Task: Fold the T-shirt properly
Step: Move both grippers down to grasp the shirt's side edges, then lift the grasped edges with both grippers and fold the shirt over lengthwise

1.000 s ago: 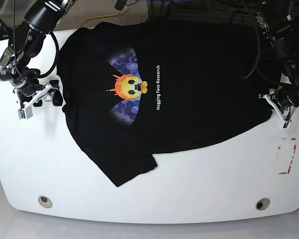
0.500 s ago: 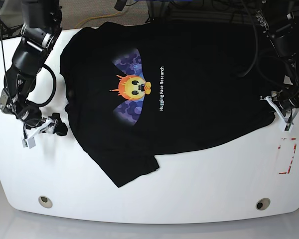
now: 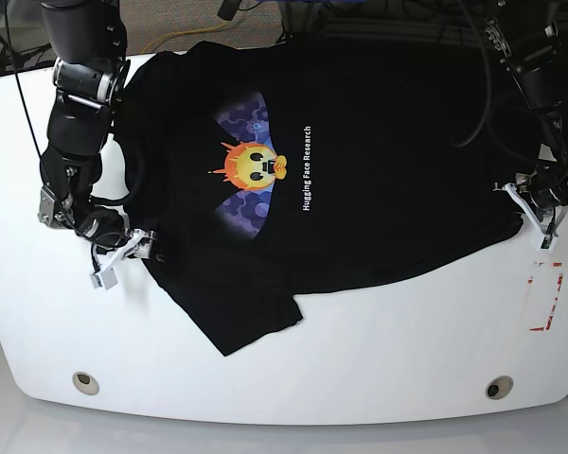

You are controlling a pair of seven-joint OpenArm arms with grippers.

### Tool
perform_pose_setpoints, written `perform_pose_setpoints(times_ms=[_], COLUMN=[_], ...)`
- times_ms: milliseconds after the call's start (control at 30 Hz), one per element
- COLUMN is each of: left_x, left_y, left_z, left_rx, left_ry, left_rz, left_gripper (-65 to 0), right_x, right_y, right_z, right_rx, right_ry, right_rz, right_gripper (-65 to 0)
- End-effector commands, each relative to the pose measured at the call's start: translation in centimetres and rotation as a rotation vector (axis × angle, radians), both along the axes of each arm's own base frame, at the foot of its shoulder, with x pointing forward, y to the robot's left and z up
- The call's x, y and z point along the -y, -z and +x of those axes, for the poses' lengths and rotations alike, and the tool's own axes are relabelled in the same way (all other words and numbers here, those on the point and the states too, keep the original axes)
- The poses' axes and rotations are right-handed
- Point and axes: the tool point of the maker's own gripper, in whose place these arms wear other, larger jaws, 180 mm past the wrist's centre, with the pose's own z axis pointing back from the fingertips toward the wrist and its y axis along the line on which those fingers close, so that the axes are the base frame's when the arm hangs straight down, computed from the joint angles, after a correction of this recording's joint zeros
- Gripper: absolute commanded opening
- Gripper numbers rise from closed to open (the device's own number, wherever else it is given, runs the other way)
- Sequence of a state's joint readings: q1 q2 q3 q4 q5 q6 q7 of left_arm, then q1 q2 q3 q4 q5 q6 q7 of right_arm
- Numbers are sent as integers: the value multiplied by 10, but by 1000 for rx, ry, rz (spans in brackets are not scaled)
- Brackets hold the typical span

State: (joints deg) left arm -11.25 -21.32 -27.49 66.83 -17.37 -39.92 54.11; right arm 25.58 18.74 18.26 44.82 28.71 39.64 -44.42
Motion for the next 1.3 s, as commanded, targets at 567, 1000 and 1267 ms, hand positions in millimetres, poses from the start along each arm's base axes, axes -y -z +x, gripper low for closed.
perform_pose_setpoints(times_ms=[567,1000,1267], left_x=[-20,-20,-20], left_y=[-10,-11,-19], left_z=[2,3,13], left_rx=[-2,0,25], left_ry=[-2,0,-1], left_rz=[108,108,108], left_gripper=[-650,-650,-650], right_x=[-6,-22,-17], right_y=[-1,5,-7], right_z=[31,42,48], right_rx=[77,72,114], right_ry=[47,-9,-24], right_rz=[48,-31,-65], right_gripper=[-212,-520,-650])
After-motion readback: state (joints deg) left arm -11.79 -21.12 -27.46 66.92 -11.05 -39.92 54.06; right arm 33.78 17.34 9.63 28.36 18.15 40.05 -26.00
